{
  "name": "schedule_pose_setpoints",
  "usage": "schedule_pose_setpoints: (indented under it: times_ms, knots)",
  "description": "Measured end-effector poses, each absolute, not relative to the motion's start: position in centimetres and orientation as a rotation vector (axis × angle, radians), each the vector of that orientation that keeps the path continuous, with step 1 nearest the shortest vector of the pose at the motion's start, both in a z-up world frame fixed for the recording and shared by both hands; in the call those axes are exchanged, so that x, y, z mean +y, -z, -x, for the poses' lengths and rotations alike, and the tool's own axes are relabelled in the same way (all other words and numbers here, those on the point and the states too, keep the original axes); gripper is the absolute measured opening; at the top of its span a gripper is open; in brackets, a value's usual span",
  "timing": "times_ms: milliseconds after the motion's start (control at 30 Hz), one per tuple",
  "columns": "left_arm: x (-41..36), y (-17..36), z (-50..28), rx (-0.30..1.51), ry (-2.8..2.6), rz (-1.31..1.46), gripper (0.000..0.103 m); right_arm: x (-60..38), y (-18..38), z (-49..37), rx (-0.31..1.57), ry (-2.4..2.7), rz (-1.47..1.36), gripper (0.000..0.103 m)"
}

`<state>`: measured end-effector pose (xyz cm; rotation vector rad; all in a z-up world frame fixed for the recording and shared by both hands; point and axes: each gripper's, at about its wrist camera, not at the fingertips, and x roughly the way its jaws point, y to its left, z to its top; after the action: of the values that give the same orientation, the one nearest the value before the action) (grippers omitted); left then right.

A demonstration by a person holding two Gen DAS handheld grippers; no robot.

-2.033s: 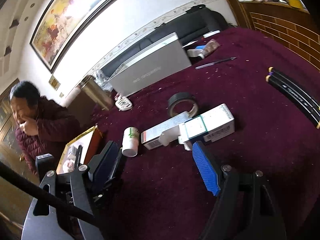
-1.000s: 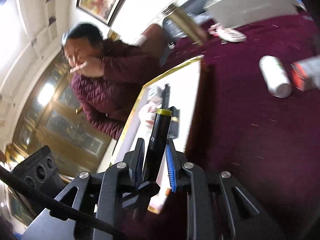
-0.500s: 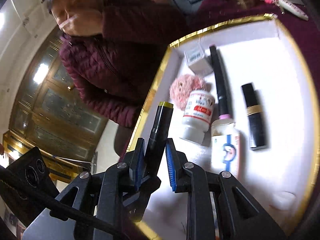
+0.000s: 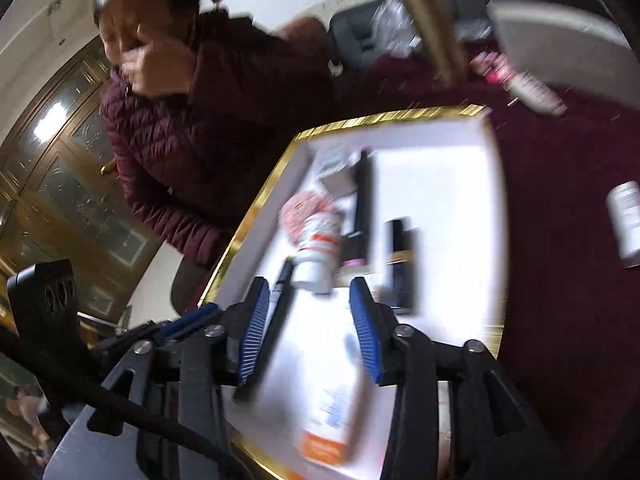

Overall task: Organize objects
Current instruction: 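Open the left gripper to drop the black pen into the tray, then grasp the white green-labelled bottle with the left gripper while the right grasps the white-blue medicine box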

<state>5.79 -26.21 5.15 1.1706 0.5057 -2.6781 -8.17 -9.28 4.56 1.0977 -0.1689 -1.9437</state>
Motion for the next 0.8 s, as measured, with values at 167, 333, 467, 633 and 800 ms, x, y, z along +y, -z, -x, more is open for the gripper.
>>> schedule_pose_setpoints:
  times_ms: [167, 333, 467, 633, 800]
  knots:
    - [-21.1, -7.4, -3.9, 0.42, 2.8, -1.208, 0.047, -1.7, -6.6, 9.6, -0.148, 2.122, -1.007, 0.053]
    - [-15.0, -7.6, 1.0, 0.444, 2.856, -1.387, 0.046, 5.7, -7.1, 11.5, -0.14, 2.378, -0.93, 0.053]
    - [-10.5, -7.0, 5.6, 0.413, 2.839, -1.478, 0.046, 10.3, -5.2, 13.4, -0.251, 2.457, -0.966, 0.055]
    - [-6.7, -5.2, 12.6, 0.527, 2.724, -1.637, 0.046, 16.0, -2.8, 15.3, -0.551, 2.421, -1.068, 0.055]
    - [-5.1, -3.6, 17.5, 0.43, 2.61, -1.643, 0.046, 18.8, -3.2, 15.3, -0.685, 2.436, -1.051, 0.065]
